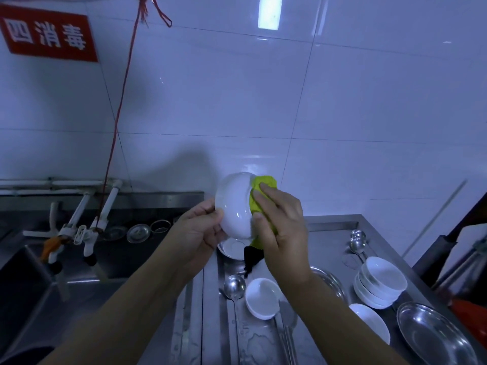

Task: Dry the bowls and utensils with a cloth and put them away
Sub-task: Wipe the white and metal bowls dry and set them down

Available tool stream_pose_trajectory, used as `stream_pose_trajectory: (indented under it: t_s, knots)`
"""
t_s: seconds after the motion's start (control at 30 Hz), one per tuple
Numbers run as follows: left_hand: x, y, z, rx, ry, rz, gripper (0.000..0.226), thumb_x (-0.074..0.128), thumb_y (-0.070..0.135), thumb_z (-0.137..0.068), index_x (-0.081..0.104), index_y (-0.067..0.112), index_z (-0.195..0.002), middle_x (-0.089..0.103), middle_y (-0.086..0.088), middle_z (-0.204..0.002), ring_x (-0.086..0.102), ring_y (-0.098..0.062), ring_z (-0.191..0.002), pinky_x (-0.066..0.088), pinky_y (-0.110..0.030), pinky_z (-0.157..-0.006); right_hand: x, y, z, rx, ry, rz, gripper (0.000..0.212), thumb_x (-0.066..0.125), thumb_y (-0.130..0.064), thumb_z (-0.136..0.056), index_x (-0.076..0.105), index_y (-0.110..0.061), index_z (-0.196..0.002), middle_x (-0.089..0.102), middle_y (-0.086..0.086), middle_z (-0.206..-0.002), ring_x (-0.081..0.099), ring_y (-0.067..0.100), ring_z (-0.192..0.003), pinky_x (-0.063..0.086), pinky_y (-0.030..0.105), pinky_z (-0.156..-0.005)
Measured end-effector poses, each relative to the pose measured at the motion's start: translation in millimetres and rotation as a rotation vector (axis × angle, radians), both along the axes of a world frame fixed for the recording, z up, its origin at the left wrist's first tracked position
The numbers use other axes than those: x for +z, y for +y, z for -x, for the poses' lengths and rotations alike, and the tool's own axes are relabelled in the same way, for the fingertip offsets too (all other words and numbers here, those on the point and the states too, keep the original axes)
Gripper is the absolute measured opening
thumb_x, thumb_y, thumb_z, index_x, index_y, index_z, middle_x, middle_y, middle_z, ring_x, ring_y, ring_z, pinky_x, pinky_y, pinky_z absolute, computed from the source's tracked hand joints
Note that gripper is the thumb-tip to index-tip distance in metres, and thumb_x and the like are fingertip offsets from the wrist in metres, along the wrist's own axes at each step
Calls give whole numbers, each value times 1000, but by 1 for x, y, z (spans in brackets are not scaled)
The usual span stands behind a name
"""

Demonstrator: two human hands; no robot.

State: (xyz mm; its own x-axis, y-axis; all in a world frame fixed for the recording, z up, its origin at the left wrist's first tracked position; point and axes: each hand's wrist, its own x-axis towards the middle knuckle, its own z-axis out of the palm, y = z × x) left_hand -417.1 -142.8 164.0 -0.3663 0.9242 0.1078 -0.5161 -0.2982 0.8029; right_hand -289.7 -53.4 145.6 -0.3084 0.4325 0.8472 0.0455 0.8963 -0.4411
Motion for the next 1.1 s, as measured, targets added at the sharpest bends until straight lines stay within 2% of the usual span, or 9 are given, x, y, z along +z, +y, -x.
stream_pose_trajectory:
  t_s: [0.23,0.37,0.5,0.7,0.87,0.93,1.0,1.03,1.1]
  knots:
    - [-5,-5,9,-4,-39,67,38,49,8,-77,61,1,-112,70,-14,-103,69,-20,-91,58,-31,-79,-25,22,-28,93,-100,-266,29,54,-2,-89,64,-14,-114,59,1,-124,54,26,-112,46,46,-92]
    - [-11,-6,2,-46,2,103,38,58,3,-77,60,0,-114,70,-16,-106,69,-21,-91,57,-28,-72,-18,30,-26,4,-103,-200,30,51,-7,-92,63,-15,-118,57,-3,-124,53,23,-109,44,36,-96]
    - [-15,-5,-9,-46,109,118,39,60,3,-77,60,-1,-116,68,-18,-112,67,-23,-98,55,-26,-75,5,19,-19,21,-2,45,30,50,-14,-92,67,-12,-116,60,-5,-121,53,14,-115,41,24,-100]
    - [-13,-8,-19,-68,193,101,35,52,10,-76,63,-1,-107,71,-16,-102,68,-22,-92,55,-26,-73,28,13,-15,123,-130,-29,33,46,-22,-95,66,-15,-120,61,-6,-124,50,11,-120,41,34,-102]
    - [-1,-13,-11,-55,19,54,36,55,5,-77,62,1,-112,68,-15,-111,67,-22,-97,56,-29,-75,12,21,-28,130,23,385,32,41,-29,-97,62,-36,-120,62,-19,-122,52,10,-119,41,29,-102]
    - [4,-13,-12,-33,-81,38,24,55,3,-83,71,5,-100,71,-12,-104,70,-17,-91,57,-26,-71,-3,15,-30,92,27,344,37,39,-31,-96,57,-27,-129,60,-10,-126,51,14,-121,40,28,-103]
    - [6,-11,-14,11,-155,29,37,41,3,-91,77,11,-83,75,-5,-91,72,-12,-81,57,-24,-64,-17,9,-30,60,-9,278,41,39,-32,-96,53,-21,-133,56,-3,-129,48,17,-123,37,23,-103]
    - [6,-10,-15,37,-183,29,41,37,3,-94,76,11,-84,75,-3,-87,72,-10,-79,57,-23,-61,-20,7,-30,46,-19,263,40,40,-32,-96,52,-22,-133,55,-5,-129,47,16,-122,37,22,-102]
    - [5,-7,-18,63,-220,40,31,36,3,-96,66,9,-97,75,-3,-89,72,-10,-80,58,-23,-64,-19,3,-30,-5,9,238,37,42,-31,-95,50,-26,-131,51,-20,-128,46,7,-120,37,19,-100]
